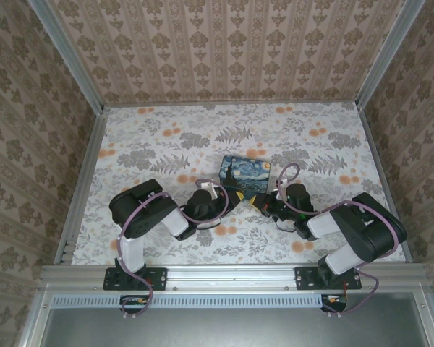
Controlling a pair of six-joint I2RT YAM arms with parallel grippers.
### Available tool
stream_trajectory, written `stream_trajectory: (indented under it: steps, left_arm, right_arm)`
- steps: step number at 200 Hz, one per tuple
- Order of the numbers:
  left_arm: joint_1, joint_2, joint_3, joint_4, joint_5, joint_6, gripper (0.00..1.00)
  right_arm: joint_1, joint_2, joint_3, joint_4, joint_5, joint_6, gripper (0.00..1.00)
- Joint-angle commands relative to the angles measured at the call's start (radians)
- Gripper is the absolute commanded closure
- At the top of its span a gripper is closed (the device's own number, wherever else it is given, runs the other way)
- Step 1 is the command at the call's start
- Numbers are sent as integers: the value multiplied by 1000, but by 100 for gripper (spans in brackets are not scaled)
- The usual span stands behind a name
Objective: Unlock the padlock with the key
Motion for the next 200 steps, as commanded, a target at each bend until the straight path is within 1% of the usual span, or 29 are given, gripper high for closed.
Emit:
stream_trajectory:
  steps: [1, 78, 114, 170, 182, 200]
  left_arm:
    - [-11, -15, 26, 36, 36, -45, 100]
    - [-14, -49, 40, 39, 92, -122, 100]
    - [-23, -53, 51, 39, 106, -134, 100]
    - [-39, -35, 50, 39, 106, -129, 100]
    - [-41, -33, 52, 39, 107, -128, 100]
    - [-40, -32, 52, 39, 109, -132, 100]
  right_arm:
    - [12, 9, 28, 66, -17, -10, 100]
    - [-16, -7, 32, 69, -10, -57, 100]
    - [-27, -7, 35, 104, -18, -38, 100]
    - [-33, -45, 61, 103, -34, -7, 100]
    - [-34, -52, 71, 79, -42, -16, 100]
    - [-34, -87, 86, -37, -26, -75, 100]
